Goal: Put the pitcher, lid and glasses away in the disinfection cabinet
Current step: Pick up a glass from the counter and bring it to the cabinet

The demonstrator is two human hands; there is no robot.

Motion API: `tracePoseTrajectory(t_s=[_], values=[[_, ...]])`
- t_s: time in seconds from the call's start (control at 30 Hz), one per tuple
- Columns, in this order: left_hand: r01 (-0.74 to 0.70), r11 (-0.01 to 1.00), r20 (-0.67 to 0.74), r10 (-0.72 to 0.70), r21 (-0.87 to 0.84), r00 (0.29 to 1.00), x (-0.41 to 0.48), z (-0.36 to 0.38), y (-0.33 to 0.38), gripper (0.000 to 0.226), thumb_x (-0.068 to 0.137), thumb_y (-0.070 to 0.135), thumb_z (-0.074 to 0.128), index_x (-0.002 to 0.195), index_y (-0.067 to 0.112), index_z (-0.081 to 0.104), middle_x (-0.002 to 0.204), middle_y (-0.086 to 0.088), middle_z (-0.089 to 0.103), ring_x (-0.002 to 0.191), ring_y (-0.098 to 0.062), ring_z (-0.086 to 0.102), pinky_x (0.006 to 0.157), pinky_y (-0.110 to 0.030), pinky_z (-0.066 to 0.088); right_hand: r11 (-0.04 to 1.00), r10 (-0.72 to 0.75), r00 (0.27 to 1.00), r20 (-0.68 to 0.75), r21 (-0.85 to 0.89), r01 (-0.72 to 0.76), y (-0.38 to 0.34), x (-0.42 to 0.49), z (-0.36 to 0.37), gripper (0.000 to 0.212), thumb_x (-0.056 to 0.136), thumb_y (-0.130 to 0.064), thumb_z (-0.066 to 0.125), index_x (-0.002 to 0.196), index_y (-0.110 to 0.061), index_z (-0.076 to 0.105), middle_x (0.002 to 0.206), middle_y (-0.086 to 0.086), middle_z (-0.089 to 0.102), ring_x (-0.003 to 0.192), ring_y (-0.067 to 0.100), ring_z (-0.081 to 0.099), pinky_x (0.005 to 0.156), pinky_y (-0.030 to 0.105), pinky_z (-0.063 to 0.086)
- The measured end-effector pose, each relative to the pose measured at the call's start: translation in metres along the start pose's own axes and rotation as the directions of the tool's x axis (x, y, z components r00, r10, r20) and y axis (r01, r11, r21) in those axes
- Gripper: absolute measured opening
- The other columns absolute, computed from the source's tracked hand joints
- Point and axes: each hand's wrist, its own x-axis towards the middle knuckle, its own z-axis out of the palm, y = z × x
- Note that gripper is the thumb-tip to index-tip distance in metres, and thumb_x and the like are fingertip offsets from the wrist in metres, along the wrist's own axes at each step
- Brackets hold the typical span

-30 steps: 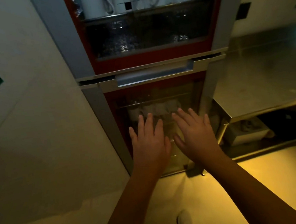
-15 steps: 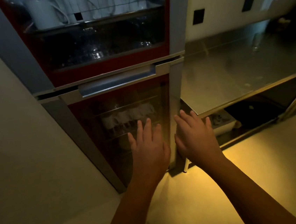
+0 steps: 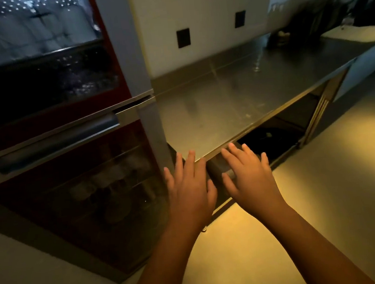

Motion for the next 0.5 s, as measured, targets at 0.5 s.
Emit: tracePoseTrajectory(t_s=[0.5], values=[[-0.261,0.960,0.105,0.271,-0.099,0.957,0.110,0.110,0.189,0.049,0.092,0.027,0.051,0.140,0.017,0.040,0.152,-0.006,0.028,0.143,-0.030,0.014,0.106,-0.050,-0.003,0.959,0.271,0.959,-0.087,-0.061,-0.277,0.218,0.017,-0.058,0.055,0.097,-0.038,0.036,0.148,-0.028,0.015,0.156,-0.006,0.013,0.144,0.018,0.005,0.114,0.045,0.004]])
